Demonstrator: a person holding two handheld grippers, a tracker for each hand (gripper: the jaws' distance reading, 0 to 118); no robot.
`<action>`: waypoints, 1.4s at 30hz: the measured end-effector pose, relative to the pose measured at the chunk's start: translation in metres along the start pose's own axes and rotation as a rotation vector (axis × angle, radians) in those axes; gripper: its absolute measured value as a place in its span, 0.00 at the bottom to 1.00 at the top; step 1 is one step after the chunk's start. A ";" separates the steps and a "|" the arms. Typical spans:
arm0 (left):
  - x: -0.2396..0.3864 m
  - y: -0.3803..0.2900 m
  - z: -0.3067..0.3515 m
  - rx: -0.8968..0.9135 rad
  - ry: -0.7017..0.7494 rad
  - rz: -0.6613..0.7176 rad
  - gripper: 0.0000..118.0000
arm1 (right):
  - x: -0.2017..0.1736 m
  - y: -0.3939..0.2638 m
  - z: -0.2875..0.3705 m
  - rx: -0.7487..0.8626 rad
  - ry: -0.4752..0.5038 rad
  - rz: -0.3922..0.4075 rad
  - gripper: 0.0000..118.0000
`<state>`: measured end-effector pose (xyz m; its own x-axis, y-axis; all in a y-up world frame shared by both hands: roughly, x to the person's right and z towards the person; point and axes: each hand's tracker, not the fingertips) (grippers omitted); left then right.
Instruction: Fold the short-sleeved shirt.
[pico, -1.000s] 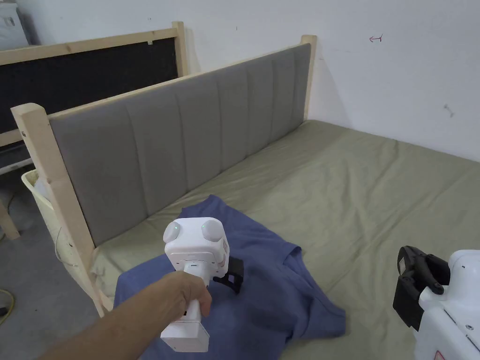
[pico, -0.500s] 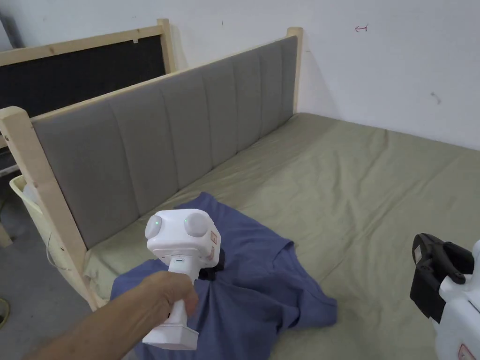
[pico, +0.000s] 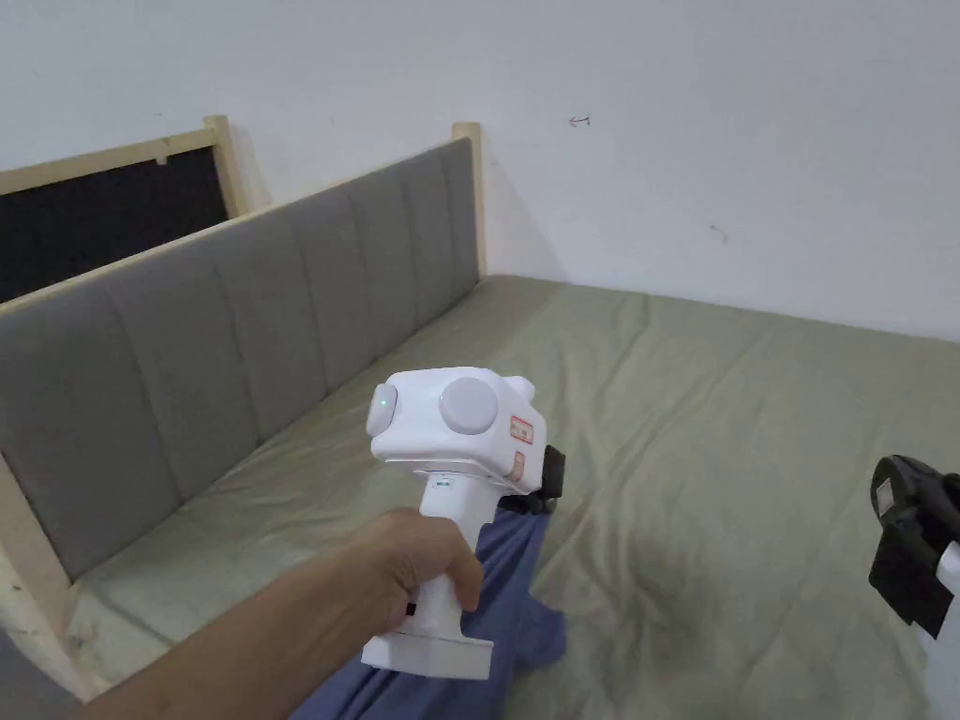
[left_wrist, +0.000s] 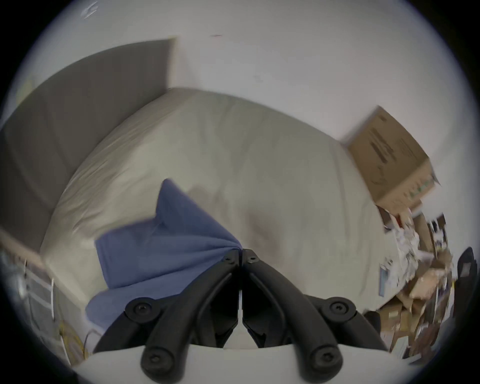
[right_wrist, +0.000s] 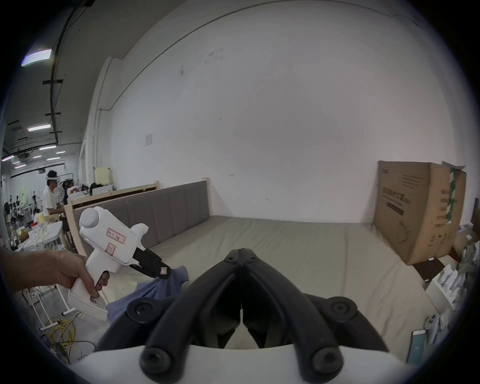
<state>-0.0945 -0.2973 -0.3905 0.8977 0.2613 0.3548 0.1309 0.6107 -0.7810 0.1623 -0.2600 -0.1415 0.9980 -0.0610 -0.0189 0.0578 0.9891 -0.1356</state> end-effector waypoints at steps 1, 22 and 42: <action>0.027 0.004 -0.003 0.005 -0.058 -0.024 0.00 | 0.010 0.003 0.007 0.013 -0.027 -0.005 0.00; 0.338 -0.196 -0.179 -0.389 -0.451 -0.496 0.01 | 0.173 -0.019 0.119 0.015 -0.408 -0.101 0.00; 0.123 -0.103 0.119 0.541 -0.037 -0.334 0.68 | 0.149 -0.025 0.121 0.040 -0.339 -0.049 0.00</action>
<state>-0.0475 -0.2391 -0.2050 0.8286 0.0112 0.5597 0.1615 0.9525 -0.2581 0.3128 -0.2777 -0.0206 0.9457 -0.0670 0.3180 0.1001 0.9910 -0.0888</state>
